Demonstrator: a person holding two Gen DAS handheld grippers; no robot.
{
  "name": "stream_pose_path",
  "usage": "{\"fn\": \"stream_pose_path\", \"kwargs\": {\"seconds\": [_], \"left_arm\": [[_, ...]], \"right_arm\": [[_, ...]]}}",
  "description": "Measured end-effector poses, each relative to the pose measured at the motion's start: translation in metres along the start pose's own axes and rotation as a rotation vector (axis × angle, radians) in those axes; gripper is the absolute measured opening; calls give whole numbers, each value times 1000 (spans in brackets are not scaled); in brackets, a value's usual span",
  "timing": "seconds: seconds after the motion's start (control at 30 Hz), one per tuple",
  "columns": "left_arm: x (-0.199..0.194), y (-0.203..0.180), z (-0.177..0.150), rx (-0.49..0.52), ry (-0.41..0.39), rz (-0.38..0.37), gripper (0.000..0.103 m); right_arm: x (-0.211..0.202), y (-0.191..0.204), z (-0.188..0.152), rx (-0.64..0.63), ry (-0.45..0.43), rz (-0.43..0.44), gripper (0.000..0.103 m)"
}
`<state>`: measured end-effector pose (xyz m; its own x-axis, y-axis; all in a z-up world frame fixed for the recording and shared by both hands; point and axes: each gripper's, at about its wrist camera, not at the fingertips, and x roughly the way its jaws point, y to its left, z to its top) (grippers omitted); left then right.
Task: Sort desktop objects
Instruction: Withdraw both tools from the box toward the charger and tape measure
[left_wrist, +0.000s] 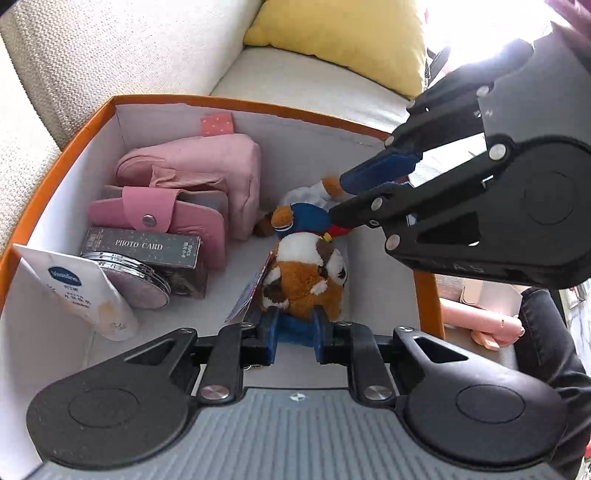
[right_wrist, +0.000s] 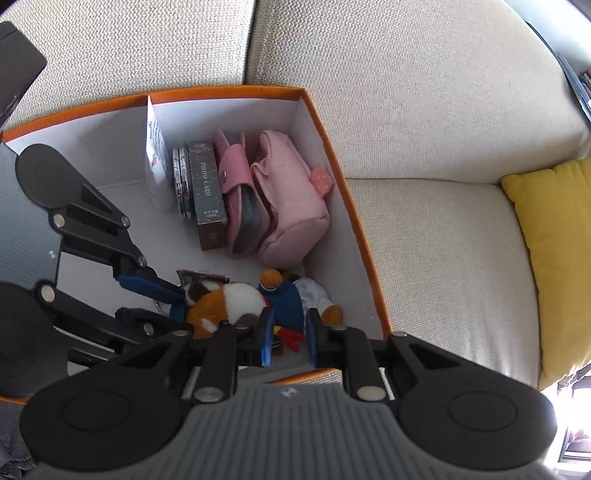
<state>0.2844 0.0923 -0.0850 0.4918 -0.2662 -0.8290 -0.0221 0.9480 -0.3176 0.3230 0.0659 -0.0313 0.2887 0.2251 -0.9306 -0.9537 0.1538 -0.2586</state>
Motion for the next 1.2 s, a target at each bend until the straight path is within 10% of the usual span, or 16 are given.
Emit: {"fn": "stream_pose_path", "kwargs": {"seconds": [0.37,0.67,1.2], "left_arm": [[-76,-39,-10,113,-155,35,22],[-126,-117,-35,273,-267,-70,29],[-36,-201,-146,682,-106,-114,42]], "right_arm": [[-67,8,-24,67,-153,-49,20],[-141,30,-120,199,-344,-154,20],[-76,89,-325,861,-311,0,22]]}}
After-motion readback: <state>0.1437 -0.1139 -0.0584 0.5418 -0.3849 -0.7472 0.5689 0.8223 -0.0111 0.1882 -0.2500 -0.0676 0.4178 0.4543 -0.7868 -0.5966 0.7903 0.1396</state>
